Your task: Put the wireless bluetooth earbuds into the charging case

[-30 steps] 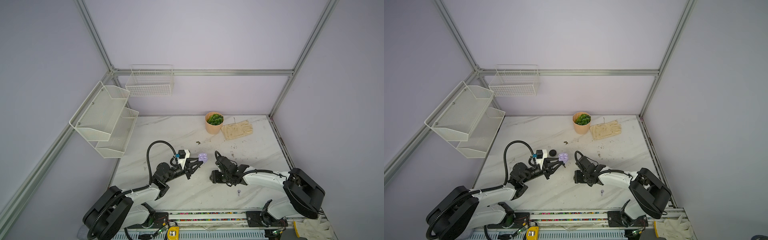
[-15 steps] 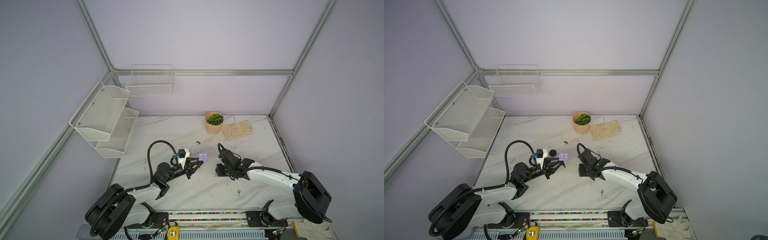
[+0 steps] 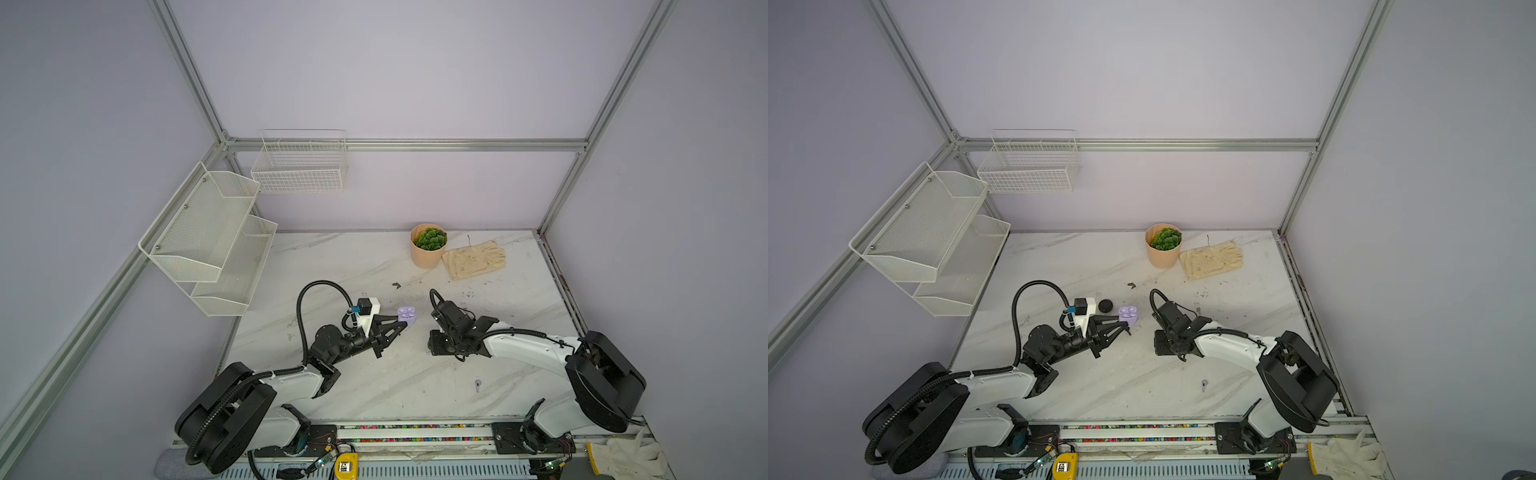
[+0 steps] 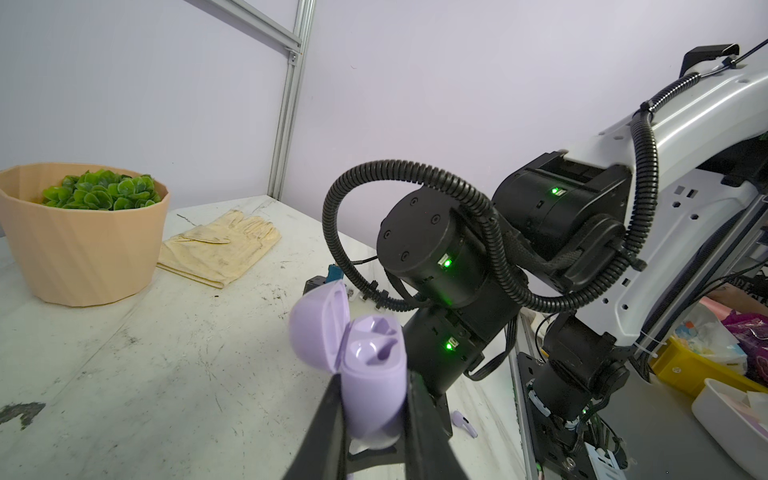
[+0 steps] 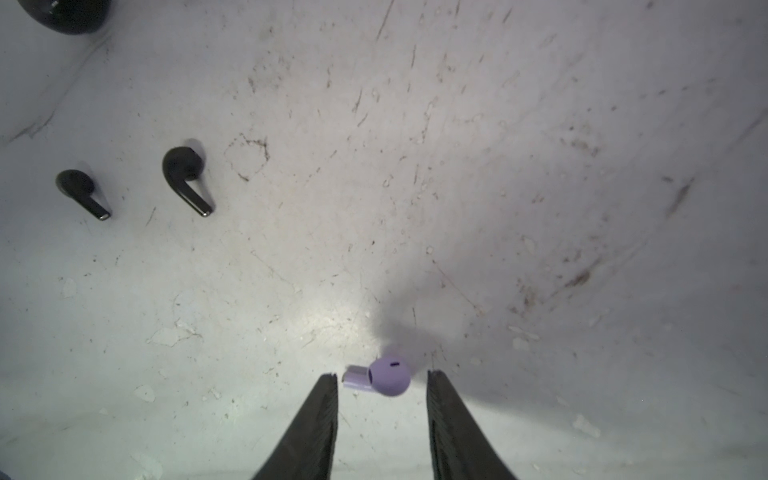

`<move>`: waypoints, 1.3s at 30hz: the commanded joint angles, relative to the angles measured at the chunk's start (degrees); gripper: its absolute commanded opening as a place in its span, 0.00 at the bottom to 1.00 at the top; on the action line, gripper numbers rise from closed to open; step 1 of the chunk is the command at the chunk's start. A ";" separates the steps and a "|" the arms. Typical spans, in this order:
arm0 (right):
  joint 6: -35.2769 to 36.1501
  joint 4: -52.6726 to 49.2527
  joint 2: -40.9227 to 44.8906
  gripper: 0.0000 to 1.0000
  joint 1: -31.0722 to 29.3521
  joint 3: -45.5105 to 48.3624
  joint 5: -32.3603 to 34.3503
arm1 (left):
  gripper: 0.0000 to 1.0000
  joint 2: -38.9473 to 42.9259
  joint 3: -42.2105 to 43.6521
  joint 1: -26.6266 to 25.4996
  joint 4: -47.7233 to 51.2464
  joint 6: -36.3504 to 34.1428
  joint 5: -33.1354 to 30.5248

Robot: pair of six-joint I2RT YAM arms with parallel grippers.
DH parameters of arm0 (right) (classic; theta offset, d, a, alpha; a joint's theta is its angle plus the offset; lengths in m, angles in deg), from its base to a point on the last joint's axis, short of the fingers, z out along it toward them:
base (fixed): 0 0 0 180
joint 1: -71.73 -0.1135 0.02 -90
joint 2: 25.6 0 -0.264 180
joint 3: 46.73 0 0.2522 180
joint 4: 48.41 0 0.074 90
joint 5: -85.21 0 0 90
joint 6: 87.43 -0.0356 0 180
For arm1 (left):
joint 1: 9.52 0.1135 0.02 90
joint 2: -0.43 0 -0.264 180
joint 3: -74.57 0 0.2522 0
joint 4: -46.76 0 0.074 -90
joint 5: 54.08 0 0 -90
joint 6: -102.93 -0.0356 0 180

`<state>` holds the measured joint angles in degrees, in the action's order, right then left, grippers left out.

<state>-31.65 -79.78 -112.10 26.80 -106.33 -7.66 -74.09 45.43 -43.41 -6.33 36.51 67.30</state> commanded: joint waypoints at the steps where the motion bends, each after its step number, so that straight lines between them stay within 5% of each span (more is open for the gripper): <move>1: -0.56 0.64 -1.20 0.39 0.19 0.85 -0.20 | 0.00 -0.25 -0.97 -0.30 -5.65 0.86 0.70; 39: -1.86 1.96 -4.84 0.27 0.19 1.46 1.75 | 0.00 -0.36 -0.38 -0.30 -6.01 0.86 0.79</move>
<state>-32.77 -75.87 -115.18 26.80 -105.00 -7.40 -74.62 45.43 -43.41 -8.86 36.59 67.47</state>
